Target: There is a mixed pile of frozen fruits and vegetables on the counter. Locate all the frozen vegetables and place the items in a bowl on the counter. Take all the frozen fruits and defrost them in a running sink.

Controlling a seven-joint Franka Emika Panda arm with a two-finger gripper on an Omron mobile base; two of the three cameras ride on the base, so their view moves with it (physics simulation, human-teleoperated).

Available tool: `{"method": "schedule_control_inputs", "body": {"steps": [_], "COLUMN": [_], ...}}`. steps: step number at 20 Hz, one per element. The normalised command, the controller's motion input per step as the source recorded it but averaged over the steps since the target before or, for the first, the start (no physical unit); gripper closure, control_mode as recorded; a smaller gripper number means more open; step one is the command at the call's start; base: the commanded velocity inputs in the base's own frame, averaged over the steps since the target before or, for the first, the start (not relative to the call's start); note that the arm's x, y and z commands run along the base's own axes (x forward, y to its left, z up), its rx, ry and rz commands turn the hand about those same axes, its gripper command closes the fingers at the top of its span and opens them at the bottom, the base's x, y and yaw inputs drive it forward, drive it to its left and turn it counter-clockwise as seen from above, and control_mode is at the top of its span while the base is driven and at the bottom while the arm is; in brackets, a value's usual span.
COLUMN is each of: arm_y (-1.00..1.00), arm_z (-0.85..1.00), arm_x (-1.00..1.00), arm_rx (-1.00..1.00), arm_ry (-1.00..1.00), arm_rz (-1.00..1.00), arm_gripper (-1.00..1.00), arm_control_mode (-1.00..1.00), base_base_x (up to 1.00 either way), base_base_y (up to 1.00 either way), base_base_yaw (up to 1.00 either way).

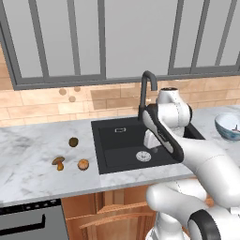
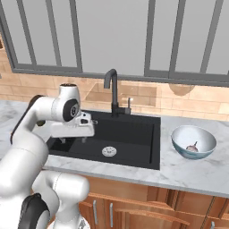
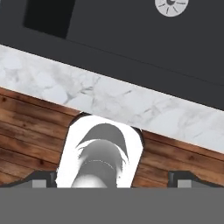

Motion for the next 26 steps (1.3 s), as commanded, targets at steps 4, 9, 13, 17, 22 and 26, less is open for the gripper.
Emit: {"method": "schedule_control_inputs", "body": {"steps": [4,9,13,17,22,26], "arm_y": [0.37,0.38,0.49,0.55,0.55,0.48], "arm_z": [-0.12,-0.15,-0.13,-0.08,-0.09,-0.03], "arm_x": [0.0,0.0,0.04,0.08,0.13,0.13], "arm_rx": [0.08,0.07,0.03,0.0,0.0,-0.03], "arm_ry": [0.0,-0.03,0.01,0.0,0.01,0.03], "arm_rz": [0.11,0.11,0.07,0.01,0.0,-0.02], "arm_gripper": [-1.0,-1.0,-1.0,-1.0,-1.0,-1.0], "arm_control_mode": [-1.0,-1.0,-1.0,-1.0,-1.0,-1.0], "base_base_x": [0.0,0.0,0.0,0.0,0.0,0.0], "base_base_y": [0.0,0.0,0.0,0.0,0.0,0.0], "base_base_yaw": [0.0,0.0,0.0,0.0,0.0,0.0]}}
